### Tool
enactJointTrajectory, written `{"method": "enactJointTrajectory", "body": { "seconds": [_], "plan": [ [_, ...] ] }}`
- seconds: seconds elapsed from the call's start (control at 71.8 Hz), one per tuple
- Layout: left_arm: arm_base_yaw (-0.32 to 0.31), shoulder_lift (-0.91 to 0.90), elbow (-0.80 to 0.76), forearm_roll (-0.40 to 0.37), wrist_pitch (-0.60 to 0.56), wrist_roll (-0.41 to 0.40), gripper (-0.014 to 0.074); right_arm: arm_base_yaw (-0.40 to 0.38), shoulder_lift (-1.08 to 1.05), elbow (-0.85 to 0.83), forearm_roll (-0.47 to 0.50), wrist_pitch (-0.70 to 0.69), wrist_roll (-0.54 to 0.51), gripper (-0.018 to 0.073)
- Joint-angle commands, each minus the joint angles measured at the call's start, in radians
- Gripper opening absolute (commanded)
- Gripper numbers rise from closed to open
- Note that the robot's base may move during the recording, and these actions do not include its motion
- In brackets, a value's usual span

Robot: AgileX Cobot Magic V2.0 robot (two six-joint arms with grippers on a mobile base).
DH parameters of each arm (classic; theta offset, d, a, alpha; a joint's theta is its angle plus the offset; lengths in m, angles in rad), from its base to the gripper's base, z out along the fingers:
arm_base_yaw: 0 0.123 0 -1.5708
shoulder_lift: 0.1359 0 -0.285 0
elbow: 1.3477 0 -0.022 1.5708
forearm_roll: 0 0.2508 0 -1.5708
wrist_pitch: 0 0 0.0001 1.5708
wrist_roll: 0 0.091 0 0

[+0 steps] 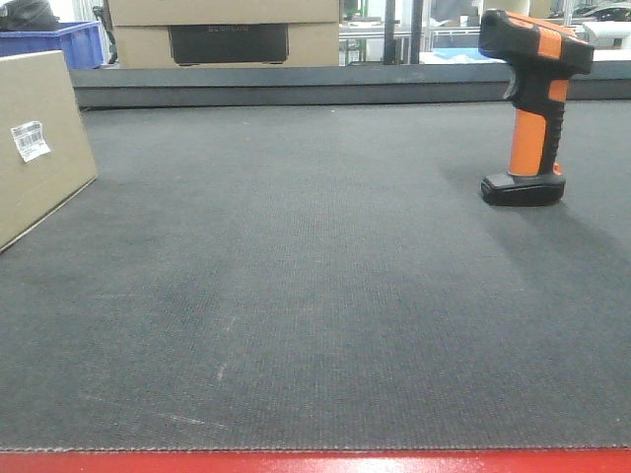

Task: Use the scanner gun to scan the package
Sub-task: 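Lower the left gripper over the tan cardboard box and grasp it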

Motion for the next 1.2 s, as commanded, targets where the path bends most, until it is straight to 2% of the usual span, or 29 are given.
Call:
{"method": "enactJointTrajectory", "body": {
  "seconds": [0.0, 0.07, 0.153, 0.209, 0.39, 0.488, 0.585, 0.794, 0.989, 1.087, 1.184],
  "plan": [
    [-0.007, 0.057, -0.053, -0.005, -0.031, 0.0, -0.0111, 0.0, -0.002, 0.0, 0.0, -0.019, 0.002, -0.0168],
    [-0.007, 0.102, -0.082, -0.005, -0.05, 0.0, -0.0111, 0.0, -0.002, 0.0, 0.0, -0.019, 0.002, -0.0168],
    [0.008, 0.177, -0.139, -0.008, -0.036, -0.056, -0.0111, 0.0, -0.002, 0.0, 0.0, -0.019, 0.002, -0.0168],
    [0.027, 0.24, -0.19, -0.011, 0.017, -0.096, -0.0111, 0.0, -0.002, 0.0, 0.0, -0.019, 0.002, -0.0168],
    [0.065, 0.461, -0.419, -0.03, 0.223, -0.095, -0.0111, 0.0, -0.002, 0.0, 0.0, -0.019, 0.002, -0.0168],
    [0.067, 0.59, -0.543, -0.03, 0.327, -0.048, -0.0111, 0.0, -0.002, 0.0, 0.0, -0.019, 0.002, -0.0168],
    [0.067, 0.701, -0.649, -0.074, 0.393, 0.021, -0.0111, 0.0, -0.002, 0.0, 0.0, -0.019, 0.002, -0.0168],
    [0.067, 0.864, -0.792, -0.078, 0.412, 0.025, -0.0111, 0.0, -0.002, 0.0, 0.0, -0.019, 0.002, -0.0168],
    [0.067, 0.907, -0.805, -0.078, 0.41, 0.025, -0.0106, 0.0, -0.002, 0.0, 0.0, -0.019, 0.002, -0.0168],
    [0.067, 0.92, -0.805, -0.075, 0.408, 0.025, -0.0007, 0.0, -0.002, 0.0, 0.0, -0.019, 0.002, -0.0168],
    [0.067, 0.922, -0.805, -0.076, 0.408, 0.025, 0.0181, 0.0, -0.002, 0.0, 0.0, -0.019, 0.002, -0.0168]
  ]
}}
